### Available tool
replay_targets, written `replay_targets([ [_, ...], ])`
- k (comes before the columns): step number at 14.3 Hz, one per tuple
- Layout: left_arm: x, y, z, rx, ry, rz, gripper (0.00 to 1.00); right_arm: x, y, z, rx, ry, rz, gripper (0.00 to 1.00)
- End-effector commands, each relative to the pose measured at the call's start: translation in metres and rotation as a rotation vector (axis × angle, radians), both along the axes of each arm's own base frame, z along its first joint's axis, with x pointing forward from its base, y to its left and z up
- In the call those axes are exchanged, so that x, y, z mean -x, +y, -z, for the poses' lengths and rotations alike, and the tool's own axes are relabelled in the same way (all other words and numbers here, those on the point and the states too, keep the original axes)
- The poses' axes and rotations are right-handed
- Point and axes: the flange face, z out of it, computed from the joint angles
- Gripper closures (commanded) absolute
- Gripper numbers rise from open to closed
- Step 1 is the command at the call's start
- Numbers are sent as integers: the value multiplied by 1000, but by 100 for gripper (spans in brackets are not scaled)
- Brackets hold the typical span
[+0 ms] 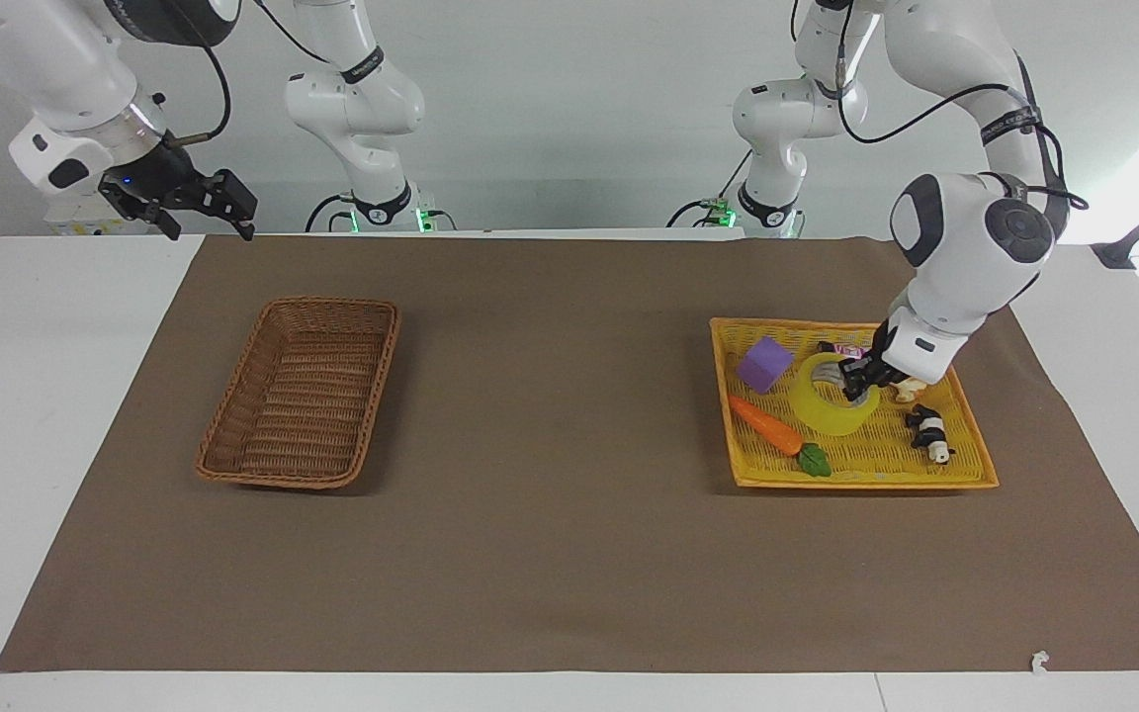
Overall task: Move tape to another basket
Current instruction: 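Lift the tape with the left gripper while the right gripper approaches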
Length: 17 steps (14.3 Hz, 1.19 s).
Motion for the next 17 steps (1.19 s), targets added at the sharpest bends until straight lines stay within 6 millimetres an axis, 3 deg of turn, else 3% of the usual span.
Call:
replay_targets([
  [1, 16, -72, -4, -2, 16, -53, 100, 7, 1, -3, -101, -13, 2, 0],
  [5, 52, -159, -11, 100, 52, -119, 100, 4, 8, -3, -327, -44, 44, 0],
  [7, 67, -188, -13, 112, 50, -138, 100, 7, 15, -1, -445, -51, 62, 0],
  [10, 89, -226, -20, 120, 39, -130, 100, 18, 20, 5, -636, -61, 109, 0],
  [13, 106, -261, -45, 130, 29, -108, 100, 29, 34, 13, -796, -54, 138, 0],
  [17, 112, -301, -71, 170, 3, -82, 100, 36, 48, 34, -942, -33, 185, 0],
])
